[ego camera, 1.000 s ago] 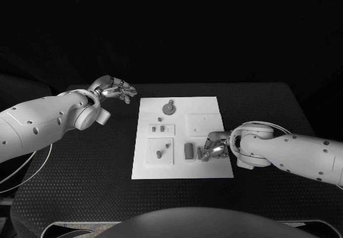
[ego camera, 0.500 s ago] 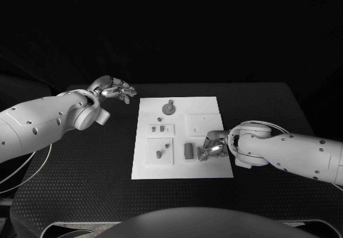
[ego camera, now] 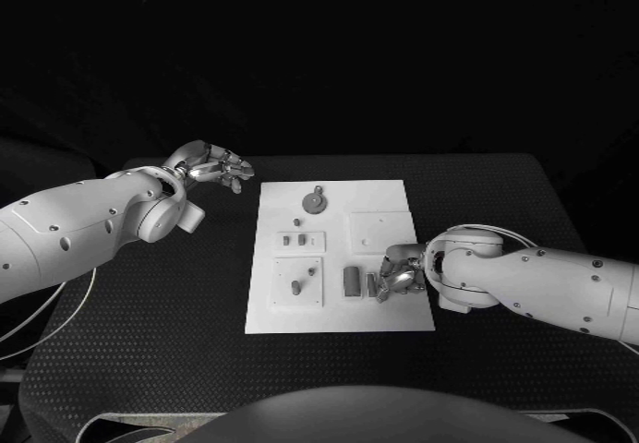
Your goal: Assemble the parts on the task board
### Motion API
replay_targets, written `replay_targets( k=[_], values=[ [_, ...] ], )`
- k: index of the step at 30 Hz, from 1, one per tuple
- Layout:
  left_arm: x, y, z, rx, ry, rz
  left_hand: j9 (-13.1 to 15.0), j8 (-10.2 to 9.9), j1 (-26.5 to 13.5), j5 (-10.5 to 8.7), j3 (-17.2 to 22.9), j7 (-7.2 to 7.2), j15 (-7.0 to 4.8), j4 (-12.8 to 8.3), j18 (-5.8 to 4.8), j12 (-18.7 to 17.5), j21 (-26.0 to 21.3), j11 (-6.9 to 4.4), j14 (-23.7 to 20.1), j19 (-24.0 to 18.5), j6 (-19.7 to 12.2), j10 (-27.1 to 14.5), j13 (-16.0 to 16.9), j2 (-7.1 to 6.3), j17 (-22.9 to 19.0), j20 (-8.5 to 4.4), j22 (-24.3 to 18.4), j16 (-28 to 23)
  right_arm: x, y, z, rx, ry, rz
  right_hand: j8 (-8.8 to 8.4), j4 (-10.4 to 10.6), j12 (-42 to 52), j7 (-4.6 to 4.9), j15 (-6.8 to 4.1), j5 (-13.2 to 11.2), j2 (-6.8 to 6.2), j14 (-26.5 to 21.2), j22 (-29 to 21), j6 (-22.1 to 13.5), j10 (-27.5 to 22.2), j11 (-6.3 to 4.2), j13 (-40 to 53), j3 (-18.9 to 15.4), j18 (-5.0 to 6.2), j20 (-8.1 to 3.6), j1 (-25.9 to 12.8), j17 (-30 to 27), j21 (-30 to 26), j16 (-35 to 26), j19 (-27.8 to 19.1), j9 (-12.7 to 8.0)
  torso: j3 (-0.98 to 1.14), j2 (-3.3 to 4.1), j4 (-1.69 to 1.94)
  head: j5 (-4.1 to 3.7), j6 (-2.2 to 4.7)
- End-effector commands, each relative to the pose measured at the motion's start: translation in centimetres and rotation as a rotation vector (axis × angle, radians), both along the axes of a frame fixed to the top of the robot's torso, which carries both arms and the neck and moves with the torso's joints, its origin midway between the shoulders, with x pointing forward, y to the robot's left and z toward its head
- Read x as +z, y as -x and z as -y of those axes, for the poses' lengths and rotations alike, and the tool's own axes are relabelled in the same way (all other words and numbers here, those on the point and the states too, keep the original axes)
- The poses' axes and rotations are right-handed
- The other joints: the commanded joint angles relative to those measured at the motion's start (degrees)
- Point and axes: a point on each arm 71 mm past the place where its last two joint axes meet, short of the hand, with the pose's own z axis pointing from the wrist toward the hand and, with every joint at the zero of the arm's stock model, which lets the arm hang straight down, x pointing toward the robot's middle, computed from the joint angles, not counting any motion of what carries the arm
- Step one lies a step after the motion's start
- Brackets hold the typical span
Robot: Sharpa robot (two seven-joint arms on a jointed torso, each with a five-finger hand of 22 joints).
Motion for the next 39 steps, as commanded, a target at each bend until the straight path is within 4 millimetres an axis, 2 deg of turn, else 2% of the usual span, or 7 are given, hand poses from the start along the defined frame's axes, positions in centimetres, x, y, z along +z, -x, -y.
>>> replay_targets(
  k=[1, 8, 16, 25, 31, 39],
  values=[
    [0.1, 0.0, 0.2, -0.012, 0.008, 0.000, -0.1, 0.3, -0.5, 0.32, 0.3, -0.36, -0.04, 0.1, 0.90, 0.3, -0.1, -0.06, 0.3, 0.3, -0.1, -0.4, 0.1, 0.01, 0.1, -0.15, 0.1, -0.3, -0.2, -0.2, 0.3, 0.002, 0.036, 0.001, -0.17, -0.5, 0.2, -0.12, -0.19, 0.0, 0.80, 0.0, 0.3, 0.4, 0.3, -0.18, 0.1, 0.0, 3.89, 0.02, 0.2, 0.0, 0.2, 0.3, 0.1, -0.1, 0.05, 0.00, 0.00, 0.00, 0.01],
    [0.1, 0.0, 0.2, -0.012, 0.008, 0.000, -0.1, 0.3, -0.5, 0.32, 0.3, -0.37, -0.04, 0.1, 0.90, 0.3, -0.1, -0.06, 0.3, 0.3, -0.1, -0.4, 0.1, 0.01, 0.1, -0.16, 0.1, -0.4, -0.3, -0.2, 0.1, -0.002, 0.022, 0.000, -0.13, -0.7, 0.2, -0.12, -0.06, -0.1, 1.75, 0.0, 0.3, 0.6, 0.5, -0.18, 0.1, -0.1, 3.89, 0.21, 0.0, 0.0, 0.2, 0.4, 0.2, 0.0, 0.06, 0.00, 0.00, 0.04, 0.01],
    [0.1, 0.0, 0.2, -0.011, 0.007, 0.000, -0.1, 0.3, -0.4, 0.32, 0.3, -0.37, -0.04, 0.1, 0.90, 0.3, -0.1, -0.06, 0.3, 0.3, -0.1, -0.4, 0.1, 0.00, 0.1, -0.15, 0.1, -0.4, -0.2, 0.1, 0.3, 0.007, 0.002, -0.013, -0.30, 0.3, 0.1, -0.12, 0.04, 0.0, -0.81, 0.0, 0.3, 0.6, 0.6, -0.17, 0.0, -0.6, 3.89, 0.43, -1.4, -0.1, 0.1, 0.3, 0.2, 0.0, 0.09, -0.01, 0.00, 0.06, 0.01],
    [0.1, 0.0, 0.1, -0.009, 0.007, 0.000, -0.1, 0.3, -0.4, 0.32, 0.3, -0.36, -0.04, 0.1, 0.90, 0.3, -0.1, -0.06, 0.3, 0.3, -0.1, -0.4, 0.1, 0.00, 0.1, -0.15, 0.1, -0.4, 0.3, 0.7, 0.7, -0.004, -0.073, -0.022, -0.63, 0.9, -0.2, 0.05, -0.03, 0.0, -1.94, -0.1, 0.1, 0.2, 0.3, -0.01, -0.1, -0.4, 3.89, 0.40, -1.5, -0.3, -0.1, 0.1, 0.2, 0.0, 0.09, -0.01, -0.04, 0.15, 0.01],
    [0.1, 0.0, 0.2, -0.011, 0.007, 0.000, -0.1, 0.3, -0.4, 0.32, 0.3, -0.36, -0.04, 0.1, 0.90, 0.3, -0.1, -0.06, 0.3, 0.3, -0.1, -0.4, 0.1, -0.01, 0.2, -0.15, 0.1, -0.4, 0.4, 0.7, 0.9, -0.022, -0.089, -0.005, -2.22, 2.5, -0.1, 0.97, -0.04, -0.1, -3.39, -0.1, -0.1, -2.4, 0.3, 0.82, 0.0, -0.5, 3.89, 0.37, -2.3, -0.4, -0.3, 0.0, 0.3, -0.7, 0.04, -0.02, -0.09, 0.12, 0.01],
    [0.1, 0.0, 0.1, -0.010, 0.006, -0.002, -0.1, 0.3, -0.4, 0.32, 0.3, -0.36, -0.04, 0.1, 0.90, 0.3, -0.1, -0.06, 0.3, 0.3, -0.1, -0.4, 0.1, -0.01, 0.2, -0.15, 0.1, -0.4, 0.4, 0.7, 0.8, -0.018, -0.094, -0.007, -2.49, 3.5, -0.1, 1.15, 0.11, -0.1, -3.18, 0.0, -0.1, -2.8, 0.3, 0.99, 0.0, -0.3, 3.89, 0.28, -2.3, -0.4, -0.4, 0.0, 0.4, -0.8, 0.07, 0.00, -0.04, 0.02, 0.01]
  ],
)
